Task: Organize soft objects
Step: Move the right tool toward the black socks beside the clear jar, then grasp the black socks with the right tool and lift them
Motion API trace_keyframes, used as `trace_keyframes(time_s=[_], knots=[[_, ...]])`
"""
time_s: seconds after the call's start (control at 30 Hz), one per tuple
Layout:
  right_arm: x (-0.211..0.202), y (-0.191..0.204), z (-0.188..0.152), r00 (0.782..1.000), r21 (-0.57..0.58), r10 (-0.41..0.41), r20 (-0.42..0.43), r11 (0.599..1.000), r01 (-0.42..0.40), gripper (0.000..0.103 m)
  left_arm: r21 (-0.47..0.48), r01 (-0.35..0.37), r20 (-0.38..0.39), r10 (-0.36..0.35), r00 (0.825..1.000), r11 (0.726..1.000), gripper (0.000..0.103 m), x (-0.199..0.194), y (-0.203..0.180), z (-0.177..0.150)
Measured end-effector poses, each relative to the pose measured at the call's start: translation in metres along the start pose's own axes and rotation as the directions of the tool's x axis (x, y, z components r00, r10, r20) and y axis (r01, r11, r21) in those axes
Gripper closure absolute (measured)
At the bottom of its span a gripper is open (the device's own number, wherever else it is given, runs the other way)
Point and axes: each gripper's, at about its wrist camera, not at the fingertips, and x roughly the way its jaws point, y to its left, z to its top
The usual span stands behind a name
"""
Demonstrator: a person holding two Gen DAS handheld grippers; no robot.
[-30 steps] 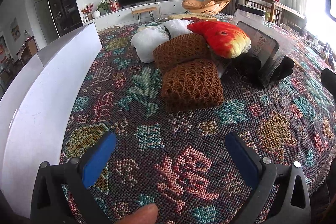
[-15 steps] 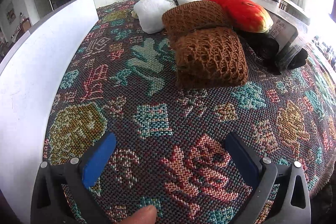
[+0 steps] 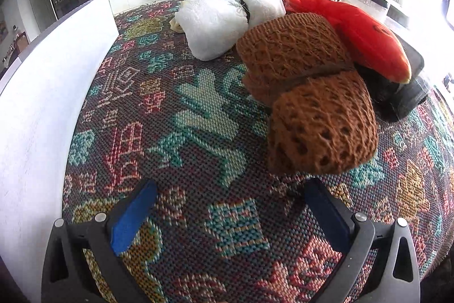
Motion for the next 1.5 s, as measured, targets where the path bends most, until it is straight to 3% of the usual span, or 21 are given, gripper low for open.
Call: trace_keyframes(time_s=[0.17,0.33,0.5,0.63,0.7,0.77,0.83,0.87,1.03,1.1,1.17,1.23,1.33,1.37,1.43,1.5], knots=[[0.011,-0.024,-0.001,0.997,0.126,0.049,-0.056,0.991,-0.042,0.017,0.009,0.011,0.018,-0.011,1.0,1.0,0.0,0.007,0.006,0.005],[0.032,-0.068,-0.007,0.981,0.355,0.143,-0.134,0.931,-0.087,0.017,0.008,0.013,0.019,-0.013,1.0,1.0,0.0,0.003,0.004,0.002],[0.091,-0.083,0.016,0.937,0.359,0.199,-0.288,0.929,-0.087,0.017,0.008,0.012,0.019,-0.012,1.0,1.0,0.0,0.004,0.004,0.002],[0.15,-0.084,0.033,0.885,0.396,0.244,-0.396,0.915,-0.075,0.017,0.008,0.012,0.019,-0.013,1.0,1.0,0.0,0.004,0.004,0.003],[0.172,-0.064,0.037,0.864,0.321,0.244,-0.44,0.941,-0.103,0.017,0.007,0.012,0.019,-0.013,1.0,1.0,0.0,0.004,0.005,0.003],[0.177,-0.041,0.043,0.885,0.137,0.165,-0.434,0.984,-0.117,0.017,0.007,0.013,0.019,-0.013,1.0,1.0,0.0,0.005,0.006,0.003],[0.172,-0.033,0.046,0.913,-0.036,0.09,-0.397,0.993,-0.113,0.019,0.007,0.013,0.019,-0.013,1.0,1.0,0.0,0.005,0.005,0.003],[0.168,-0.039,0.049,0.927,-0.08,0.039,-0.374,0.994,-0.074,0.019,0.007,0.013,0.019,-0.013,1.0,1.0,0.0,0.005,0.005,0.003],[0.137,-0.111,0.066,0.936,0.004,-0.195,-0.295,0.979,0.205,0.018,0.007,0.012,0.019,-0.013,1.0,1.0,0.0,0.005,0.005,0.003],[0.125,-0.119,0.074,0.929,-0.016,-0.255,-0.268,0.965,0.261,0.018,0.007,0.013,0.019,-0.013,1.0,1.0,0.0,0.005,0.005,0.003],[0.121,-0.128,0.076,0.934,0.038,-0.212,-0.287,0.972,0.232,0.017,0.007,0.013,0.019,-0.013,1.0,1.0,0.0,0.005,0.005,0.003],[0.129,-0.135,0.071,0.931,0.148,-0.112,-0.349,0.974,0.173,0.017,0.007,0.013,0.019,-0.013,1.0,1.0,0.0,0.005,0.005,0.003],[0.139,-0.148,0.053,0.912,0.404,0.084,-0.401,0.91,0.094,0.017,0.007,0.013,0.019,-0.013,1.0,1.0,0.0,0.005,0.005,0.003],[0.137,-0.149,0.048,0.912,0.46,0.113,-0.396,0.883,0.09,0.017,0.007,0.013,0.019,-0.013,1.0,1.0,0.0,0.005,0.005,0.003],[0.127,-0.135,0.043,0.919,0.455,0.132,-0.372,0.889,0.057,0.017,0.007,0.013,0.019,-0.013,1.0,1.0,0.0,0.005,0.005,0.003],[0.114,-0.108,0.042,0.927,0.342,0.147,-0.344,0.94,-0.022,0.017,0.006,0.013,0.019,-0.013,1.0,1.0,0.0,0.005,0.004,0.003]])
